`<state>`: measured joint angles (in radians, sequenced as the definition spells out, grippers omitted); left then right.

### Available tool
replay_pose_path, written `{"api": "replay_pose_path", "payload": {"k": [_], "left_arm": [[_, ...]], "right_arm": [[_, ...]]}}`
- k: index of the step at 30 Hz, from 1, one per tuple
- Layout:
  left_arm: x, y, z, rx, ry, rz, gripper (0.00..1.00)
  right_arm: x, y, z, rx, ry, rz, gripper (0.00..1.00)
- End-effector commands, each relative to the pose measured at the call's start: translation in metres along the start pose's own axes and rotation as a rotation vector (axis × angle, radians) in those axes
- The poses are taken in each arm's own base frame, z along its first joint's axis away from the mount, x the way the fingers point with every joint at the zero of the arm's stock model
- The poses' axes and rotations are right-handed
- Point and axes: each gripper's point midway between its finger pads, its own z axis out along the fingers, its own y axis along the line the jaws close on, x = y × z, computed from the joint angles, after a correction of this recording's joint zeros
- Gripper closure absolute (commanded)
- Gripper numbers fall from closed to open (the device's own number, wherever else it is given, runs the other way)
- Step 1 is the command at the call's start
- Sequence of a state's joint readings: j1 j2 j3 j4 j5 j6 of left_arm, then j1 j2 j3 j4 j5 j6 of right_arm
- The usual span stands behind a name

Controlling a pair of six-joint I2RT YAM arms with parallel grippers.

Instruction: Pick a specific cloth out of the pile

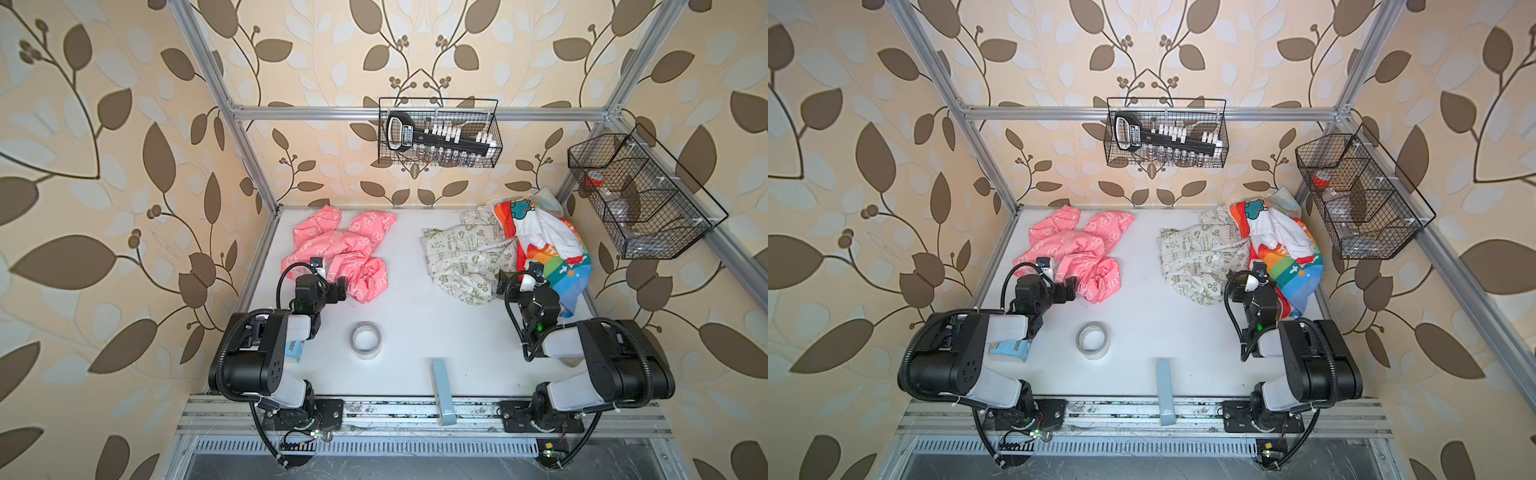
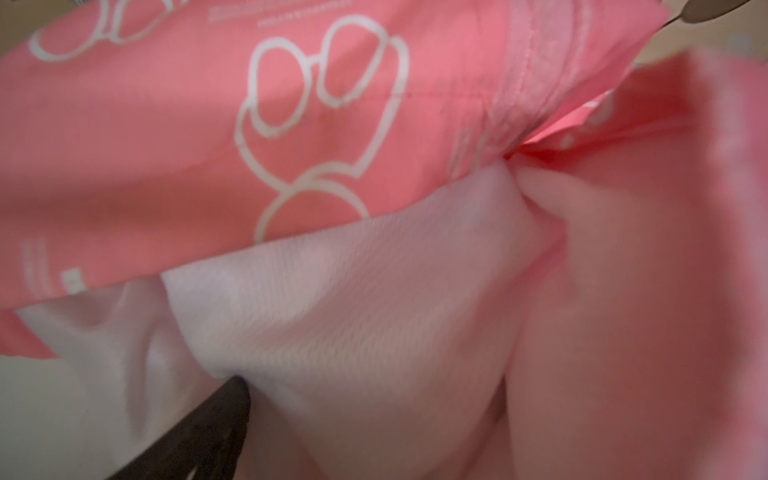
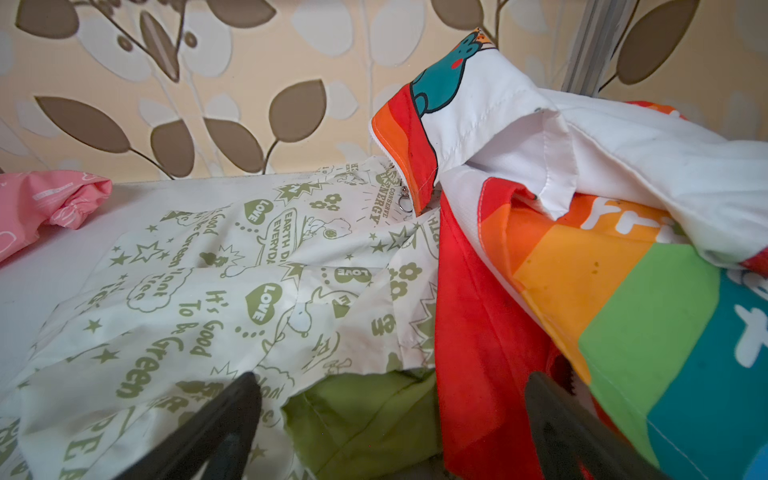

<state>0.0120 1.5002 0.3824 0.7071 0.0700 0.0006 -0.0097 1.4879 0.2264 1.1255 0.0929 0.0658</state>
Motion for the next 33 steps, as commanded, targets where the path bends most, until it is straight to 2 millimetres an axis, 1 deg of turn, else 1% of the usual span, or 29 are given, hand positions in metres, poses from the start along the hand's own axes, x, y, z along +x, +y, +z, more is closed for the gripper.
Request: {"api": "replay_pose_path", "payload": {"k": [1,28,30,33], "left_arm": [[-0.0107,-0.0008,0.0019,-0.008,-0.024,0.014,0.01],[-0.0107,-0.0011,0.0020,-0.007,-0.024,0.014,0.01],[-0.0108,-0.0011,0.0020,-0.006,-0.024,0.012,0.01],[-0.0108,-0.0007,0.0020,-0.007,-0.024,0.012,0.01]], "right_arm": [[-0.0017,-0.0011,0.0012,0.003,-0.008,0.000,0.00],[-0.0013,-0.0013,0.0011,0.002,-0.007,0.000,0.01],[-0.0011,0.0067,0.0017,-0.043,-0.003,-0.016,0.00],[-0.0013,0.0066,0.0021,-0.045,-0.003,-0.018,0.00]]}}
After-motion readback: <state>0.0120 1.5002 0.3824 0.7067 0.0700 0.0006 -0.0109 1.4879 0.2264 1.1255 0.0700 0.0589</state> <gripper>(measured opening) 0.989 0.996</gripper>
